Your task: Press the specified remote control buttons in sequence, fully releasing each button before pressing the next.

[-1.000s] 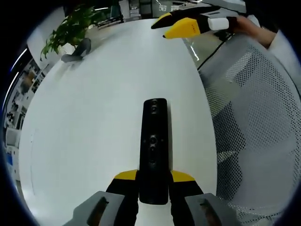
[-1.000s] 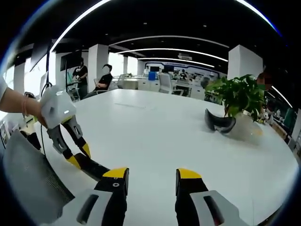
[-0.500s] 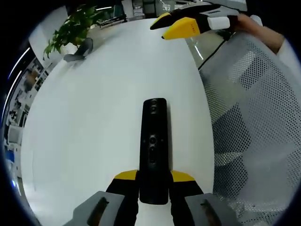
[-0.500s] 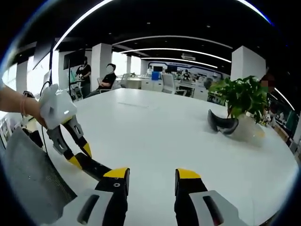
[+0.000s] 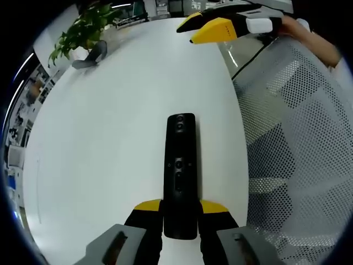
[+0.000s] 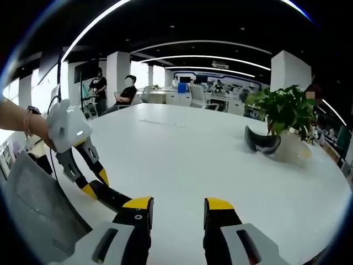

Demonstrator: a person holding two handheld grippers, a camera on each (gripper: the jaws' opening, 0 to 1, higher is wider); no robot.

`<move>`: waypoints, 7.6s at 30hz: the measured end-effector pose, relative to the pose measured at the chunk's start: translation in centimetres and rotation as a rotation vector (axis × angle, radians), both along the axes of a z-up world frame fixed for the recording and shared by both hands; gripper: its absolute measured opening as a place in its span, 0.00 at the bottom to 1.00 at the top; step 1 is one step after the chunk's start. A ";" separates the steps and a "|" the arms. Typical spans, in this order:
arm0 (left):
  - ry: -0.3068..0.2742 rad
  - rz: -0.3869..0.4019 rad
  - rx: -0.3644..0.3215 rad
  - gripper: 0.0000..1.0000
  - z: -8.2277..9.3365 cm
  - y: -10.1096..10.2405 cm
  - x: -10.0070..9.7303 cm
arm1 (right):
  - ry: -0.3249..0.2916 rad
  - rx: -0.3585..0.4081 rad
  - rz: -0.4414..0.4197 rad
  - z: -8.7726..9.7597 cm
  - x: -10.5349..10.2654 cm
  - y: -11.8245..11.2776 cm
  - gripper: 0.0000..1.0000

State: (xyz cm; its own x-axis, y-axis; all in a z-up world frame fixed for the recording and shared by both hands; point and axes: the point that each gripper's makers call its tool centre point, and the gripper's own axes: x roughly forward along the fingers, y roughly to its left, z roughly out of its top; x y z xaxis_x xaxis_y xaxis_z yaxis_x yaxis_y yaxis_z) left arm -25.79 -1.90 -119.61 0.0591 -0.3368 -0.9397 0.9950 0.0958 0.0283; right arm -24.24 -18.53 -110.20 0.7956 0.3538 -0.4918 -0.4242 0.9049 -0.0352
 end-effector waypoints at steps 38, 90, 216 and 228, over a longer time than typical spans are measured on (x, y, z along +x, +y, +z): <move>0.015 -0.126 -0.052 0.24 0.1 -0.1 -0.1 | 0.299 -0.157 0.518 -4.8 -1.1 5.9 0.05; 0.017 -0.032 -0.212 0.24 0.2 0.0 -0.2 | 0.498 -0.495 0.881 -8.4 -1.4 8.6 0.00; 0.021 -0.028 -0.240 0.24 0.1 -0.4 -2.7 | 0.189 -0.417 1.077 -8.0 -4.8 11.4 0.06; 0.020 -0.021 -0.268 0.24 0.2 -0.4 -2.7 | 0.200 -0.318 1.065 -7.9 -4.7 11.8 0.08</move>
